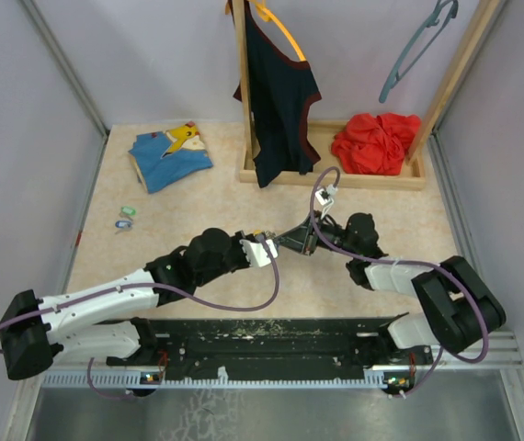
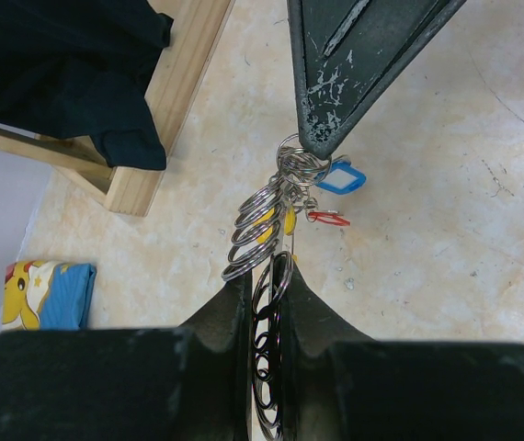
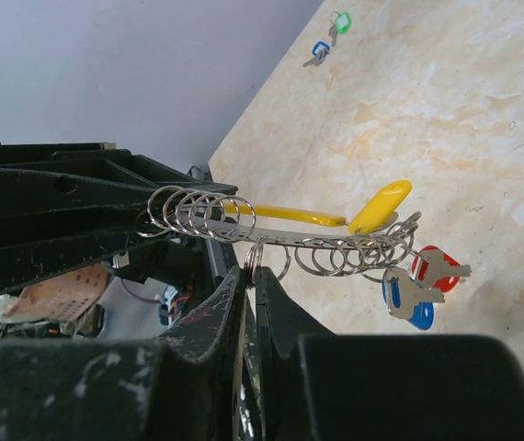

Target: Put the keys on the keyring

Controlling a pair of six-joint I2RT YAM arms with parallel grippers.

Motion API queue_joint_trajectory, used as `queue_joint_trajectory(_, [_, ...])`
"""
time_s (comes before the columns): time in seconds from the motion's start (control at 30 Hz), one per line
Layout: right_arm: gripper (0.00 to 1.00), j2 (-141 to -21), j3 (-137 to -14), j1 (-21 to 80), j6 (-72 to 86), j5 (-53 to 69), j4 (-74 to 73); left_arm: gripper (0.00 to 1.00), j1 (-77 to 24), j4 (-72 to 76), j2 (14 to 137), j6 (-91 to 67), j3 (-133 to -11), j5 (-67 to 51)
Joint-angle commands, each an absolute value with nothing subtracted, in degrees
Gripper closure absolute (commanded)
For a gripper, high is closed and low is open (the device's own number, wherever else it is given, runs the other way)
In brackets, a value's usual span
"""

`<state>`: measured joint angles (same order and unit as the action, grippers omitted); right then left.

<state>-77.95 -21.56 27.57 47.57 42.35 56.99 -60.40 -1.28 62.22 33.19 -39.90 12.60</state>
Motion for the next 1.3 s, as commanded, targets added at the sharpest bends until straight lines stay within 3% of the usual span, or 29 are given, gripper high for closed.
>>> queue_joint_trajectory(0.0, [0.91,-76.0,-24.5,27.2,45.5,42.2,56.5,1.0,-60.7,0.5,62.2,32.8,-39.9,13.0])
queue_joint_trajectory(0.23, [0.89,-75.2,-24.9,27.2,44.9,42.5,55.6,1.0,-60.7,0.1,62.9,33.0,-40.2,13.2])
queue_joint_trajectory(0.43, [1.0,-75.8,-25.6,27.2,44.8,42.4,55.5,1.0,-60.7,-0.4,63.3,33.0,-40.3,13.4])
queue_joint_trajectory(0.63, [1.0,-75.7,-27.0,27.2,42.2,42.7,51.8,0.99,-60.7,-0.1,63.1,32.3,-40.3,13.0])
queue_joint_trajectory(0.83, [1.0,-74.4,-30.5,27.3,28.6,43.8,39.1,0.52,-60.7,2.7,62.8,25.5,-38.2,11.0])
queue_joint_trajectory(1.0, [1.0,-75.2,-35.1,27.3,18.2,45.1,29.4,0.3,-60.7,9.9,61.0,18.4,-32.3,8.1])
queue_joint_trajectory(1.27, [1.0,-80.6,-43.3,27.3,1.2,50.3,15.2,0.25,-55.7,23.8,54.6,9.4,-22.1,3.0])
